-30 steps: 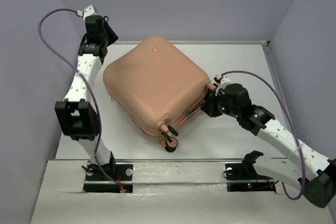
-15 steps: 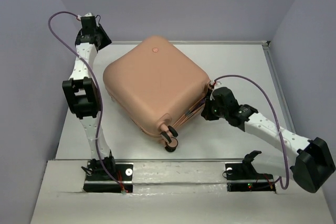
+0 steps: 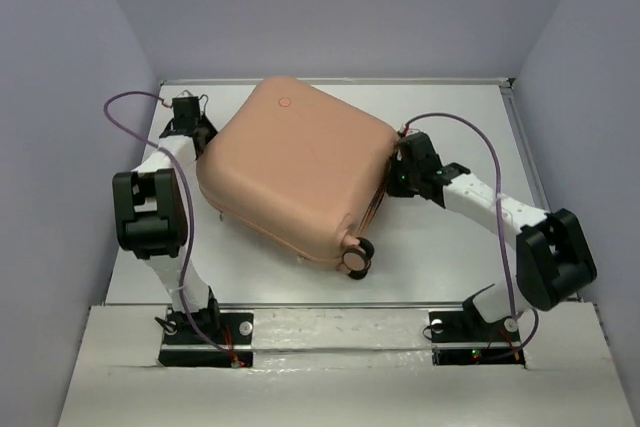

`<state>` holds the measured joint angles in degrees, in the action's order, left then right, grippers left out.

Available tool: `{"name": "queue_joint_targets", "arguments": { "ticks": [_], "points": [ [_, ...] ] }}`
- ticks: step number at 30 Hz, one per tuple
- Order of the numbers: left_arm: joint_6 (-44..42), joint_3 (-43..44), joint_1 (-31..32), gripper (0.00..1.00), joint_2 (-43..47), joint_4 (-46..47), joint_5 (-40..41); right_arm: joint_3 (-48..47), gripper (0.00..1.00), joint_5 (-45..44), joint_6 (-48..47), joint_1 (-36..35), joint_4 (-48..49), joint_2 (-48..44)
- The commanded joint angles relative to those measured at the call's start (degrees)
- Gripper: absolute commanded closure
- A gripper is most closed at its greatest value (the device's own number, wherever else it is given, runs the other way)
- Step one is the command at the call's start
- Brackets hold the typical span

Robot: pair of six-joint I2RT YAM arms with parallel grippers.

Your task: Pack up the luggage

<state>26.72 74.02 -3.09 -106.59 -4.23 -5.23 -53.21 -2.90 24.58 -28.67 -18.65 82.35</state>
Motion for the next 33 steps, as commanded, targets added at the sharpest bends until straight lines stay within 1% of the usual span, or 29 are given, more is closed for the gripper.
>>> {"name": "queue_joint_targets", "arguments": {
  "ticks": [1, 4, 5, 6, 7, 8, 9, 10, 11, 12, 13, 15, 16, 18, 19, 20, 21, 22, 23, 24, 25, 26, 27, 28, 29, 30, 31, 32, 33],
  "points": [
    [3.69, -14.49, 2.74, 0.77, 15.59, 2.38, -2.59, -16.90, 0.93, 9.38, -1.99, 1.60, 17.43, 11.50],
    [3.78, -23.46, 2.83, 0.79, 26.40, 2.73, -2.41, -26.12, 0.93, 16.50, -0.94, 1.60, 16.11, 20.55],
    [3.86, -25.40, 2.83, 0.79, 31.82, 2.39, -2.93, -33.29, 0.93, 18.87, -0.59, 1.60, 14.37, 25.45],
    [4.30, -29.59, 2.83, 0.79, 34.84, 2.30, -3.20, -37.19, 0.93, 22.46, -0.41, 1.60, 13.22, 28.02],
    [4.48, -31.63, 2.74, 0.78, 39.83, 2.12, -3.81, -45.67, 0.93, 23.71, 0.29, 1.60, 10.16, 30.57],
    [4.39, -33.13, 2.83, 0.78, 39.88, 2.12, -4.17, -50.28, 0.90, 24.34, 0.38, 1.60, 8.13, 33.20],
    [4.48, -35.85, 2.83, 0.78, 44.23, 0.64, -3.82, -55.02, 0.77, 25.99, 0.47, 1.60, 5.93, 38.45],
    [4.57, -37.27, 4.48, 0.77, 47.84, 0.02, -4.08, -63.51, 0.66, 25.49, 0.38, 1.60, 1.21, 40.59],
    [4.66, -38.15, 4.50, 0.77, 47.87, 0.01, -4.60, -63.60, 0.56, 24.61, 0.12, 1.60, 1.17, 42.35],
    [4.74, -39.46, 4.67, 0.77, 50.75, -1.29, -4.52, -69.86, 0.37, 23.65, -0.32, 2.20, -2.84, 44.02],
    [5.01, -40.00, 4.67, 0.77, 51.91, -1.66, -4.43, -71.92, 0.29, 23.29, -0.32, 2.21, -4.10, 44.04],
    [5.88, -41.32, 4.85, 0.77, 55.42, -1.57, -5.39, -72.56, 0.19, 21.19, -1.02, 2.73, -5.25, 42.21],
    [6.41, -42.45, 5.20, 0.77, 56.30, -1.40, -5.84, -71.52, 0.11, 18.74, -1.55, 2.74, -5.51, 40.80],
    [7.47, -43.26, 5.46, 0.76, 58.07, -0.87, -6.54, -69.41, 0.10, 16.78, -3.22, 3.44, -5.69, 35.45],
    [7.64, -43.69, 5.73, 0.76, 58.33, -0.69, -6.89, -66.35, 0.10, 14.26, -3.92, 3.44, -5.60, 33.43],
    [7.56, -43.70, 6.25, 0.76, 58.68, -0.69, -6.63, -64.49, 0.11, 12.93, -5.75, 3.44, -5.69, 29.14],
    [7.47, -43.61, 6.52, 0.76, 58.60, -0.61, -5.93, -59.78, 0.15, 10.57, -6.29, 3.44, -5.60, 26.66],
    [7.38, -43.61, 6.61, 0.76, 58.68, -0.43, -5.84, -56.68, 0.22, 9.06, -7.17, 3.44, -5.52, 24.12],
    [7.73, -43.52, 7.22, 0.76, 58.95, 0.18, -5.75, -53.09, 0.31, 7.83, -7.35, 3.44, -5.17, 18.26],
    [8.08, -43.43, 7.57, 0.76, 58.95, 0.53, -5.23, -48.79, 0.43, 5.82, -7.26, 3.44, -3.86, 14.81],
    [8.43, -43.26, 8.18, 0.77, 59.21, 0.97, -4.96, -43.70, 0.73, 5.10, -6.65, 3.44, -2.28, 11.29],
    [8.70, -42.82, 8.89, 0.77, 59.21, 1.24, -4.70, -32.42, 0.82, 4.14, -6.30, 3.44, -0.09, 7.60],
    [8.61, -42.30, 11.07, 0.78, 59.73, 1.24, -3.22, -26.83, 0.87, 3.43, -5.69, 3.44, 4.63, 0.52],
    [8.44, -40.98, 12.40, 0.78, 60.00, 1.07, -1.55, -22.16, 0.91, 0.90, -5.07, 3.44, 5.81, -2.60],
    [8.18, -40.19, 14.06, 0.78, 60.26, 0.72, 0.21, -14.72, 0.91, 0.70, -3.85, 3.44, 6.69, -5.24],
    [7.65, -39.05, 15.65, 0.77, 60.27, -1.11, 2.40, -11.25, 0.91, 0.61, -3.58, 3.44, 7.14, -7.44],
    [6.34, -36.25, 18.45, 0.77, 60.09, -2.44, 7.64, -8.26, 0.91, -0.09, -2.53, 3.44, 7.23, -11.03],
    [5.11, -34.83, 19.26, 0.74, 59.92, -5.58, 9.78, -5.53, 0.92, -1.05, -2.08, 3.44, 7.06, -12.55],
    [3.27, -31.08, 19.70, 0.72, 60.09, -8.14, 15.11, -0.37, 0.93, -2.02, -1.73, 3.44, 7.05, -15.17]
  ]
}}
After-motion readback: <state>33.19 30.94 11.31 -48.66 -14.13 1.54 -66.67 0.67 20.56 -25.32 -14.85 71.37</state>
